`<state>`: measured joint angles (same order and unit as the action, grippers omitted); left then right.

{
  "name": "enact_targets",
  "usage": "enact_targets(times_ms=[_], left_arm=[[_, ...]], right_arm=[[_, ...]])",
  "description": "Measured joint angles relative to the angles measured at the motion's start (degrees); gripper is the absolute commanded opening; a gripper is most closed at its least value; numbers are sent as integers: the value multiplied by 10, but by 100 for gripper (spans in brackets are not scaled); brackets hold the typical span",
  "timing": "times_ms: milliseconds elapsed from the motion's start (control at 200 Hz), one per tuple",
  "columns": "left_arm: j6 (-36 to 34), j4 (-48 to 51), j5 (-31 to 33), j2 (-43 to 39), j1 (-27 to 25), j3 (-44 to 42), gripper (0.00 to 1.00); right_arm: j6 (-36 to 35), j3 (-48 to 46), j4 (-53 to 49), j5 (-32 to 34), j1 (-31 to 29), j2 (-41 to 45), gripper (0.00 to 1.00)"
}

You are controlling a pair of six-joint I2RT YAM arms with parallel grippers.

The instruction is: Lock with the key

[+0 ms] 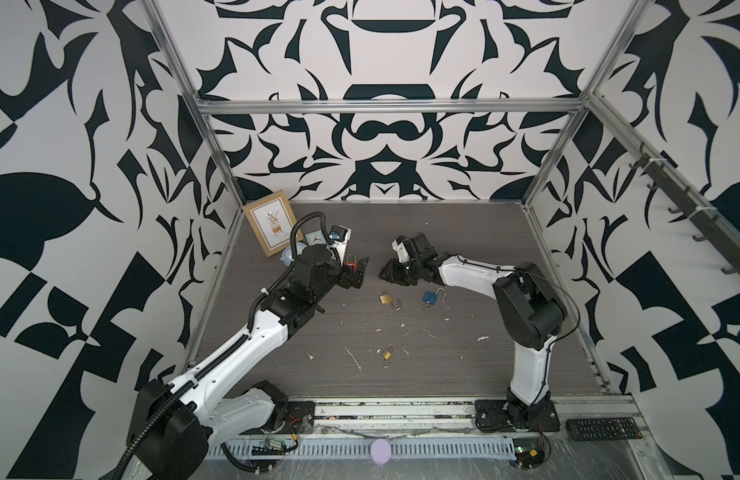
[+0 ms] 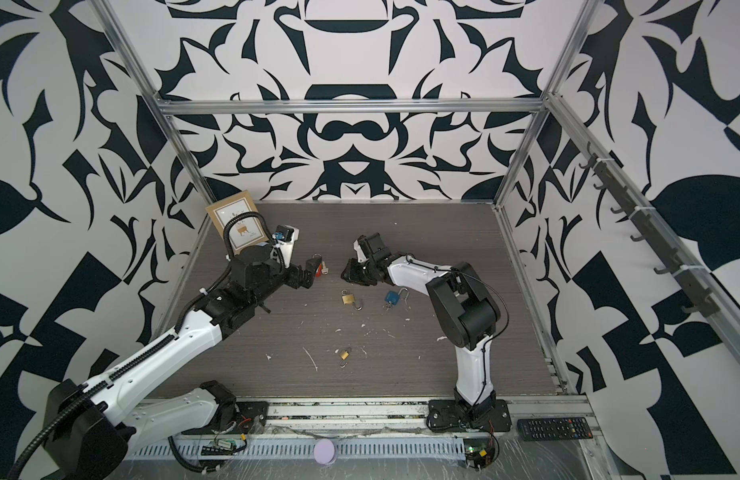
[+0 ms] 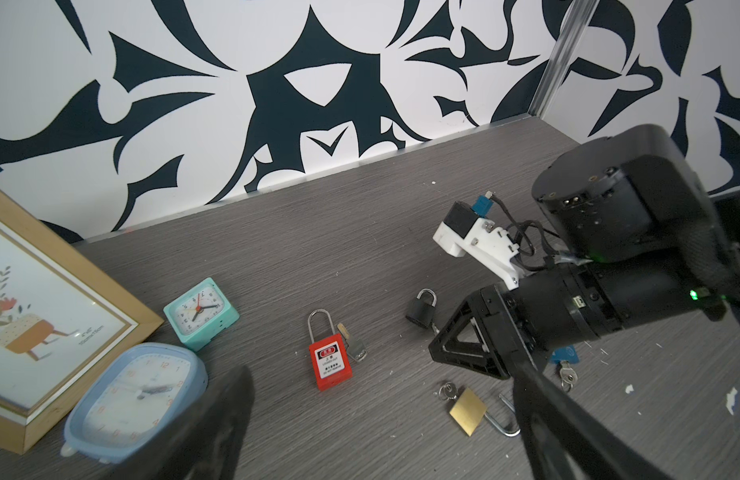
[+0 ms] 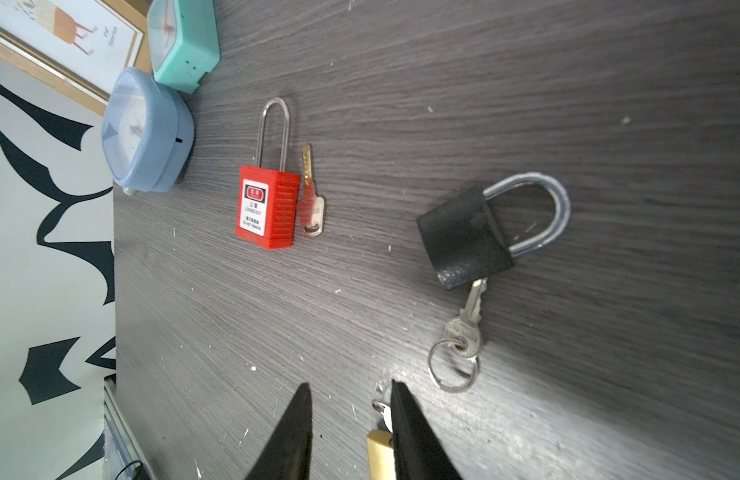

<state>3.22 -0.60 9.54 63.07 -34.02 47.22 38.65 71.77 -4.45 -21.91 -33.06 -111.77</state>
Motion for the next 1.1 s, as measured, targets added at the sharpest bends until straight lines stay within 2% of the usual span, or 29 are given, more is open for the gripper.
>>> enact_targets(times_ms=[305,1100], left_arm=[[0,0,0,0,0,0,100],[0,0,0,0,0,0,100]], right_arm=[[2,0,0,-3,-4,-28,41],[-13,22,2,0,-4,-55,42]])
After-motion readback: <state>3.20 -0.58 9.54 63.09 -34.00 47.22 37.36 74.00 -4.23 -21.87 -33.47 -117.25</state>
